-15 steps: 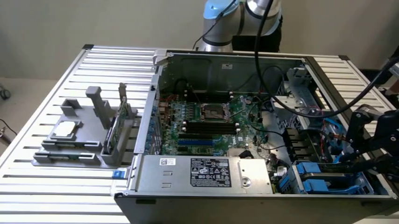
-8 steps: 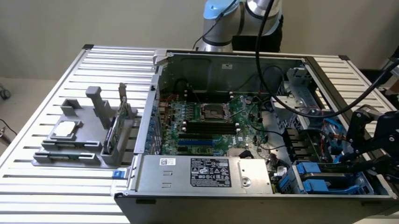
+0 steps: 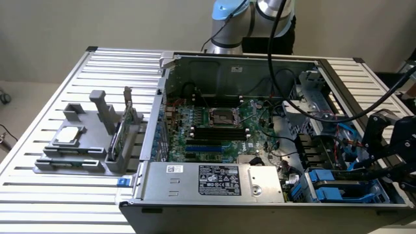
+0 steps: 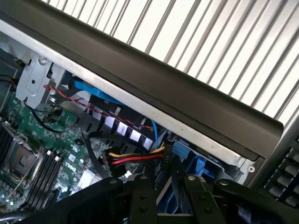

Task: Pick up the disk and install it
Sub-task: 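Insert the first disk wire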

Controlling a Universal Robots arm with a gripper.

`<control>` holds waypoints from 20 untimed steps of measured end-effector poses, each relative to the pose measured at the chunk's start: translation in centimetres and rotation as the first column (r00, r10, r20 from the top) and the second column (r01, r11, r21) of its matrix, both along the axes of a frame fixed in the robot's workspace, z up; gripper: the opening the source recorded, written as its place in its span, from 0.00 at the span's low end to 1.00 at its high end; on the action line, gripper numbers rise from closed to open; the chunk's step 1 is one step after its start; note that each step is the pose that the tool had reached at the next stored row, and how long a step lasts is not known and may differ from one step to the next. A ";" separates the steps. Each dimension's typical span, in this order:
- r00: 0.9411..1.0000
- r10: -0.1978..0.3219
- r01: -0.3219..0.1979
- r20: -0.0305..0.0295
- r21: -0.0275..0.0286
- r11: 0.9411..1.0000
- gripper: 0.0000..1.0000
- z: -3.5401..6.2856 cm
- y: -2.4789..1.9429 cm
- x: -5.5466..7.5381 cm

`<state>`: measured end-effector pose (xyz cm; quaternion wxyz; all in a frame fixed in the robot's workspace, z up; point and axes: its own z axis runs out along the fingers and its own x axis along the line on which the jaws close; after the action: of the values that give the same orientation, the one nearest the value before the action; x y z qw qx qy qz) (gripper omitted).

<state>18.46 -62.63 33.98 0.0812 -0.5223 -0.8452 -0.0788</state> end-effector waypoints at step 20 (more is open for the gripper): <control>0.997 -0.071 0.071 -0.018 0.014 0.997 0.16 0.26 -0.16 -0.8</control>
<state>17.70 -62.79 34.24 0.0895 -0.5521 -0.8248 -0.0831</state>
